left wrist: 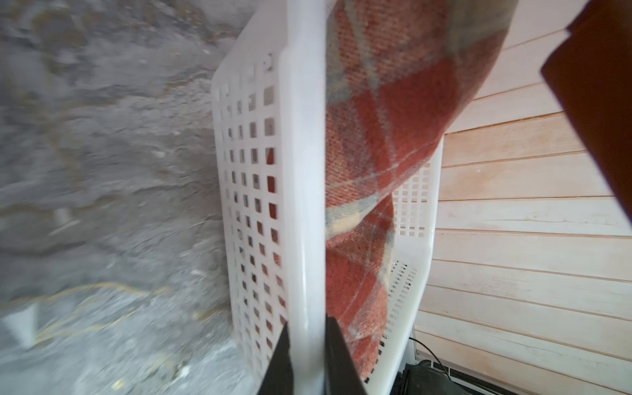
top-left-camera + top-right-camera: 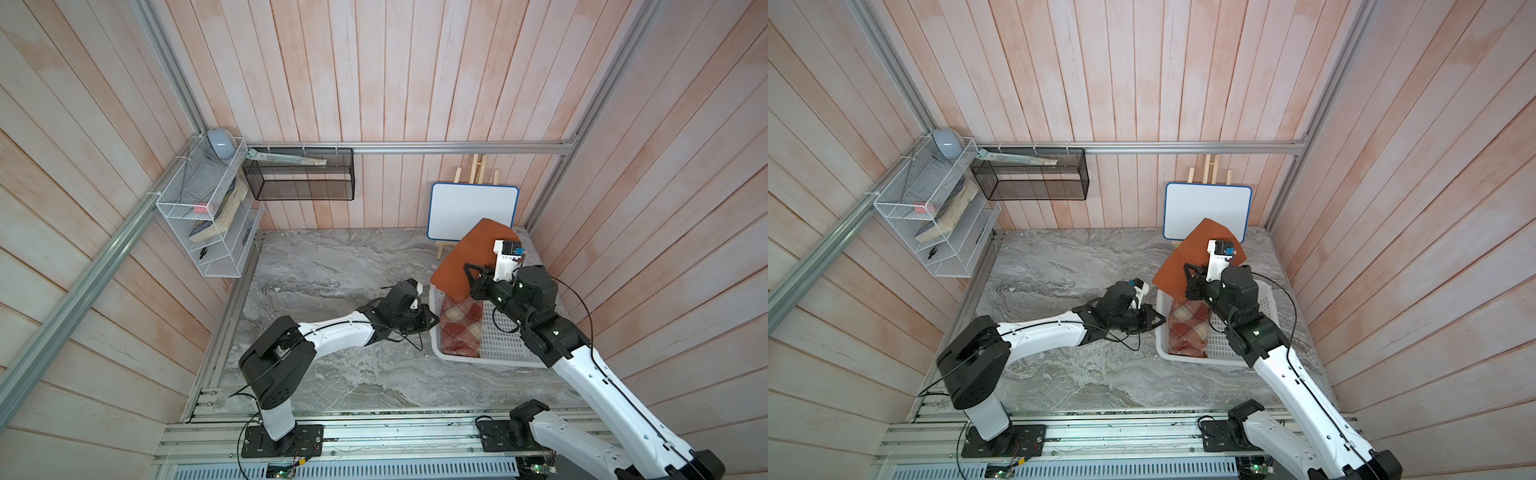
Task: Roll up the skirts
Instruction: Move the basket to the center of the board.
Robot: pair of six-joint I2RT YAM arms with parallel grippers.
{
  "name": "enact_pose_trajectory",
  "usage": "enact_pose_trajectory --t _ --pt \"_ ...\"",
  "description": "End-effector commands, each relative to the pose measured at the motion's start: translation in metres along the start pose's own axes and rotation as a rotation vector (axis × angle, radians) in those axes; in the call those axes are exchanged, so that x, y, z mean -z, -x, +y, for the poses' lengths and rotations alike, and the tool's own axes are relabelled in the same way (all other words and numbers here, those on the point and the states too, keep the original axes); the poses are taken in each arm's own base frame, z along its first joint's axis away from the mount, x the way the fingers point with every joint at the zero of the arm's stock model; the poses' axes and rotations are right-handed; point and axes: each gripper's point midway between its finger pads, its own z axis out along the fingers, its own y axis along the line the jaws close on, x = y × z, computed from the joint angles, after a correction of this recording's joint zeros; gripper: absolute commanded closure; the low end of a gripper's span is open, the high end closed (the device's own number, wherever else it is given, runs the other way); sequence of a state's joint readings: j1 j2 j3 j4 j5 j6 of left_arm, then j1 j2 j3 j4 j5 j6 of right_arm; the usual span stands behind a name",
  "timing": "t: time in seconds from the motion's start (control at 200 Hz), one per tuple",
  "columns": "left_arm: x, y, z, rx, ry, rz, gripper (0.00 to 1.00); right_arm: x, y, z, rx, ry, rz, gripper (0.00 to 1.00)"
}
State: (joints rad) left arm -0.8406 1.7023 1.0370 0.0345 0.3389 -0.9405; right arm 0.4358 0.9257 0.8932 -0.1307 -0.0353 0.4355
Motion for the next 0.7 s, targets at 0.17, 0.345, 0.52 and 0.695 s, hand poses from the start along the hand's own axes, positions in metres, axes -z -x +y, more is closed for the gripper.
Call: enact_pose_trajectory --t 0.17,0.345,0.52,0.695 --pt "0.098 -0.007 0.094 -0.094 0.205 0.005 1.0 -0.027 -0.019 0.035 0.01 0.24 0.059 1.0" --pt "0.134 -0.011 0.136 -0.074 0.299 0.02 1.0 -0.039 -0.014 0.085 0.052 0.504 0.065 1.0" --pt "0.148 0.004 0.151 -0.037 0.394 -0.02 1.0 -0.04 -0.047 0.108 -0.005 0.76 0.181 1.0" --pt "0.154 0.008 0.165 -0.017 0.452 0.005 1.0 -0.037 -0.129 0.089 -0.083 0.867 0.407 1.0"
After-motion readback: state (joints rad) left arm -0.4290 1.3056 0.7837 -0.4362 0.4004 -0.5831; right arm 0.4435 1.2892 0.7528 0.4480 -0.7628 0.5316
